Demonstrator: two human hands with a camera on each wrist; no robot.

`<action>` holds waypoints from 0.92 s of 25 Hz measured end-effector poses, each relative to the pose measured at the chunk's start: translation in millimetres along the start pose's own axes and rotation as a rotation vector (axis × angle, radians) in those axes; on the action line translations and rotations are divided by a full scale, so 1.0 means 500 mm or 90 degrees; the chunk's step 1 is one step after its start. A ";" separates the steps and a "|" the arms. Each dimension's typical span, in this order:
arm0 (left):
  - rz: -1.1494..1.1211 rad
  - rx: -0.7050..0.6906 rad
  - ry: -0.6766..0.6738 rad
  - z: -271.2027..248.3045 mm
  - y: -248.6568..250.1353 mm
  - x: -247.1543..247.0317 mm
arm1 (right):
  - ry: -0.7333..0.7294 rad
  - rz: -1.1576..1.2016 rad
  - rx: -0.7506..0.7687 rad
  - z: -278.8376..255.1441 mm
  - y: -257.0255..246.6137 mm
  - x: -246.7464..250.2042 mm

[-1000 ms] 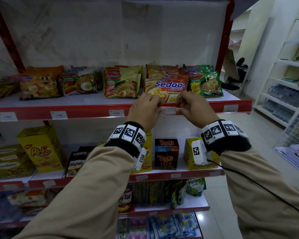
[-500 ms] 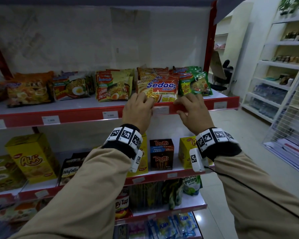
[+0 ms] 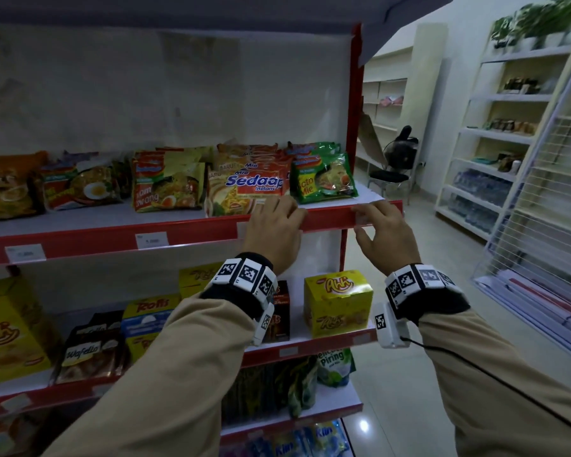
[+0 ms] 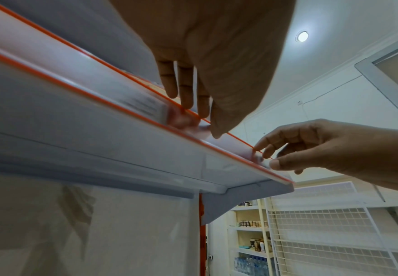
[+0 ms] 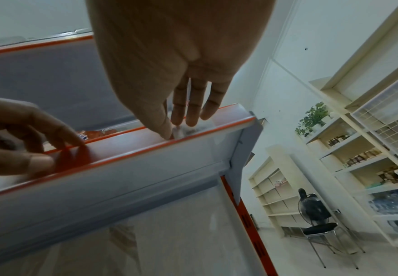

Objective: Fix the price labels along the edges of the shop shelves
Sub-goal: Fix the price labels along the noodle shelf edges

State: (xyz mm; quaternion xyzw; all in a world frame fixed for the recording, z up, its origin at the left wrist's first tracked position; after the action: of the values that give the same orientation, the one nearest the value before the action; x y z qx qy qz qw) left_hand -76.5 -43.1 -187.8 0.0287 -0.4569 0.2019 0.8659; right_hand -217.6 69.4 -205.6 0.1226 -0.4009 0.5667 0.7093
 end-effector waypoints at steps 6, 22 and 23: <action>0.014 -0.002 -0.013 0.065 0.092 -0.043 | 0.072 -0.081 0.099 0.007 0.040 0.026; -0.080 0.020 0.079 0.097 0.129 -0.042 | 0.001 -0.073 0.131 0.044 0.040 0.013; -0.088 0.024 0.067 0.099 0.130 -0.045 | 0.002 -0.063 0.137 0.045 0.039 0.014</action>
State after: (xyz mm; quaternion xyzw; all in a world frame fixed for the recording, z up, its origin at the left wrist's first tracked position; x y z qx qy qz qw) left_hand -150.9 -2.4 -185.9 0.0659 -0.4039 0.1511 0.8998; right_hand -244.6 66.5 -191.5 0.2167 -0.3298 0.5712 0.7197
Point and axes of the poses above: each hand's wrist, its own z-axis towards the middle knuckle, its own x-axis out of the back of the hand, y = z × x, the point moved 9 cm from there along z, towards the middle knuckle, and after that the axes turned 8 degrees about -y, right-handed, at the moved point
